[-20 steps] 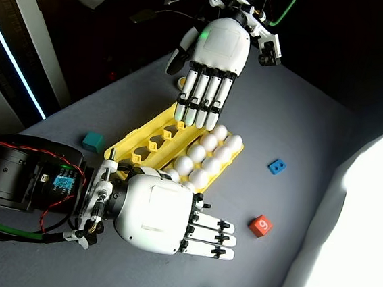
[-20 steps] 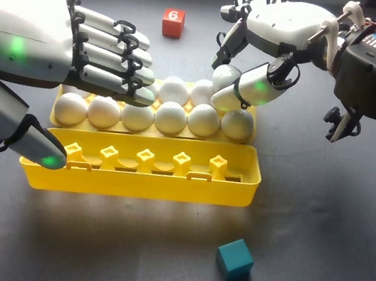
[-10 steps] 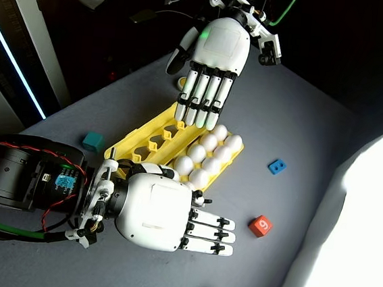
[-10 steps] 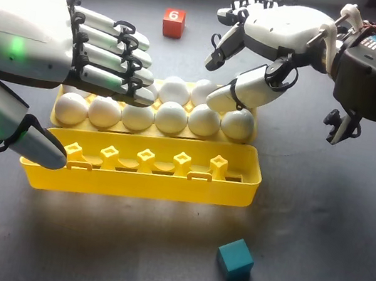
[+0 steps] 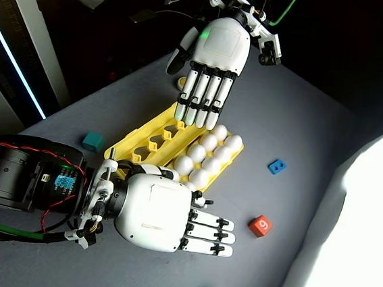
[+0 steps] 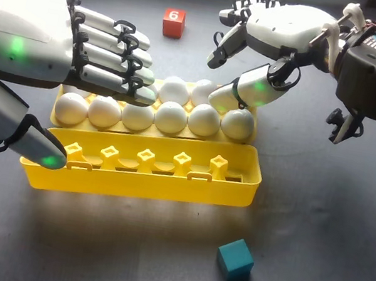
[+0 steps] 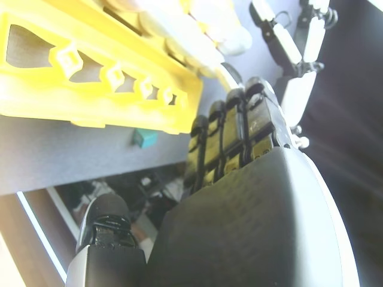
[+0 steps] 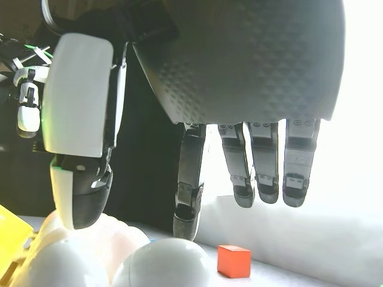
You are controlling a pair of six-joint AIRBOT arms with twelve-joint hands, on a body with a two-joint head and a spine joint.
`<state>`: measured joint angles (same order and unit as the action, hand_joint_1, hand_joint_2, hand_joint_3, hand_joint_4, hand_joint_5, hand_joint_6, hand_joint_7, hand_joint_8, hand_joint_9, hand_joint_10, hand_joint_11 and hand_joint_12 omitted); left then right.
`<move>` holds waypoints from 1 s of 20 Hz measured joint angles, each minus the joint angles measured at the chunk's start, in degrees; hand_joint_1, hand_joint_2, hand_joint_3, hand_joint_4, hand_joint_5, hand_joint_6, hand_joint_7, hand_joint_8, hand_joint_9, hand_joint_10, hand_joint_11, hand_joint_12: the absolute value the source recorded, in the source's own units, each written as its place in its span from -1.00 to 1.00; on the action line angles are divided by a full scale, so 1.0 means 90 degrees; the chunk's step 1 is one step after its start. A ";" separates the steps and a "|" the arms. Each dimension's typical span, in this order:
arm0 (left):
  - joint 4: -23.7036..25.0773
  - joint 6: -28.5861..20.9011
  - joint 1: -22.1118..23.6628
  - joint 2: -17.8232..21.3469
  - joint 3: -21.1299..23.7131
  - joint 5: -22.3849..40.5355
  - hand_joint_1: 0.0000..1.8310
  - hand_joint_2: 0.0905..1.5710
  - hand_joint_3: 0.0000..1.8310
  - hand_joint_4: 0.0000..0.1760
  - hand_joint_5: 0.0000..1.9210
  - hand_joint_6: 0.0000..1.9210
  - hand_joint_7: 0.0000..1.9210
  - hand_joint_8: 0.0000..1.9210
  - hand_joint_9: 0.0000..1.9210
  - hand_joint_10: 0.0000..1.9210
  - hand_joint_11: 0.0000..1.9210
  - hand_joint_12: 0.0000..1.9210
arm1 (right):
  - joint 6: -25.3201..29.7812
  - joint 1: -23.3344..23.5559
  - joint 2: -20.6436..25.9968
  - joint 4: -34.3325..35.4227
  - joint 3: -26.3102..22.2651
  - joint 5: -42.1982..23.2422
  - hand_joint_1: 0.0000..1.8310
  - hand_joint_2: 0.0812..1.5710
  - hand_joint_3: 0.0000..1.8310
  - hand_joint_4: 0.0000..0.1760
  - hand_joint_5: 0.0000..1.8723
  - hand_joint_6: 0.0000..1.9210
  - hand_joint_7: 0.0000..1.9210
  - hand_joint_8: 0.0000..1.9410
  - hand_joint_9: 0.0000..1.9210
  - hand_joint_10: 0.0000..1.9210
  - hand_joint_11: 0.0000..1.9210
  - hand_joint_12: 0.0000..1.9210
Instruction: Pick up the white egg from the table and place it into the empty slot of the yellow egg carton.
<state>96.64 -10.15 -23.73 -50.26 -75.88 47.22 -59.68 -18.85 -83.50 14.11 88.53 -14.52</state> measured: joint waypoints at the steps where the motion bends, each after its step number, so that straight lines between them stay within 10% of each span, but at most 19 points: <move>1: 0.0000 -0.0002 0.0000 0.0000 0.0000 0.0002 -1.00 0.47 -1.00 -1.00 -0.92 -0.99 -0.92 -1.00 -0.96 -0.99 -1.00 -1.00 | -0.0005 0.0012 0.0027 -0.0007 0.0000 0.0007 -0.38 0.21 -1.00 0.79 -0.19 -1.00 -0.82 -1.00 -0.97 -1.00 -1.00 -0.56; 9: 0.0000 -0.0002 -0.0002 0.0000 0.0000 0.0000 -1.00 0.49 -0.99 -1.00 -0.91 -0.99 -0.91 -0.99 -0.95 -0.99 -1.00 -1.00 | -0.0007 0.0085 0.0784 -0.0017 -0.0287 -0.0022 -0.35 0.11 -1.00 0.78 -0.10 -1.00 -0.69 -1.00 -0.81 -0.99 -1.00 -0.29; 10: 0.0000 -0.0002 0.0000 0.0000 0.0000 0.0000 -1.00 0.51 -0.99 -1.00 -0.87 -0.99 -0.85 -0.99 -0.89 -0.99 -0.97 -0.97 | -0.0007 0.0070 0.0899 -0.0010 -0.0391 -0.0027 -0.37 0.15 -0.99 0.42 -0.13 -1.00 -0.66 -0.99 -0.78 -0.99 -1.00 -0.23; 11: 0.0000 -0.0002 0.0000 0.0000 0.0000 0.0002 -1.00 0.54 -0.99 -1.00 -0.68 -0.98 -0.60 -0.95 -0.64 -0.99 -0.99 -0.45 | -0.0007 0.0005 0.0991 -0.0012 -0.0483 -0.0078 -0.33 0.15 -1.00 -0.17 -0.14 -1.00 -0.50 -0.99 -0.61 -0.97 -1.00 0.03; 12: 0.0000 -0.0002 -0.0002 0.0000 0.0000 0.0005 -0.98 0.59 -0.98 -1.00 -0.44 -0.95 -0.38 -0.76 -0.49 -0.66 -0.95 0.07 | -0.0007 -0.0039 0.1025 -0.0007 -0.0551 -0.0080 -0.38 0.16 -1.00 -0.87 -0.09 -0.97 -0.24 -0.94 -0.32 -0.87 -0.76 0.17; 13: -0.0015 -0.0002 0.0000 0.0000 0.0000 0.0005 -0.99 0.63 -0.99 -1.00 -0.46 -0.56 -0.53 -0.04 -0.64 0.08 -0.98 0.48 | -0.0007 -0.0083 0.1044 0.0005 -0.0614 -0.0051 -0.36 0.15 -1.00 -1.00 0.00 -0.90 -0.07 -0.84 -0.19 -0.63 -0.60 0.30; 14: -0.0005 -0.0005 0.0000 0.0000 0.0000 0.0005 -0.96 0.64 -1.00 -1.00 -0.59 0.23 -0.67 0.63 -0.74 0.77 -0.93 0.90 | -0.0007 -0.0131 0.1064 0.0002 -0.0665 -0.0012 -0.43 0.20 -1.00 -1.00 -0.22 -0.08 -0.29 0.25 -0.33 0.39 -0.48 0.70; 15: -0.0002 -0.0005 -0.0002 0.0000 -0.0007 0.0005 -0.93 0.65 -1.00 -1.00 -0.66 0.52 -0.72 0.93 -0.73 0.95 -0.84 0.98 | -0.0007 -0.0158 0.1064 0.0002 -0.0675 -0.0019 -0.50 0.26 -0.99 -1.00 -0.40 0.50 -0.39 0.83 -0.38 0.88 -0.43 0.94; 16: -0.0032 -0.0051 -0.0002 0.0000 -0.0041 0.0046 -0.95 0.68 -1.00 -1.00 -0.74 0.36 -0.78 0.96 -0.76 0.99 -0.87 1.00 | -0.0005 -0.0177 0.1064 -0.0019 -0.0682 -0.0012 -0.55 0.31 -0.99 -1.00 -0.38 0.76 -0.32 0.97 -0.33 0.98 -0.38 0.99; 18: -0.0148 -0.0070 0.0000 0.0000 -0.0078 0.0049 -0.95 0.73 -0.99 -1.00 -0.68 0.94 -0.59 1.00 -0.60 1.00 -0.69 1.00 | -0.0007 -0.0175 0.1052 -0.0019 -0.0682 -0.0061 -0.63 0.43 -0.99 -1.00 -0.15 0.99 -0.14 1.00 -0.18 1.00 -0.10 1.00; 20: -0.0155 -0.0087 0.0000 0.0000 -0.0080 0.0107 -0.91 0.83 -0.99 -1.00 -0.22 1.00 -0.21 1.00 -0.30 1.00 -0.39 1.00 | -0.0007 -0.0151 0.1049 -0.0015 -0.0680 -0.0131 -0.58 0.59 -0.99 -1.00 0.32 1.00 0.28 1.00 0.30 1.00 0.49 1.00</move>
<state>95.24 -10.94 -23.73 -50.26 -76.60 48.18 -59.75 -20.21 -74.06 13.98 82.41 -15.70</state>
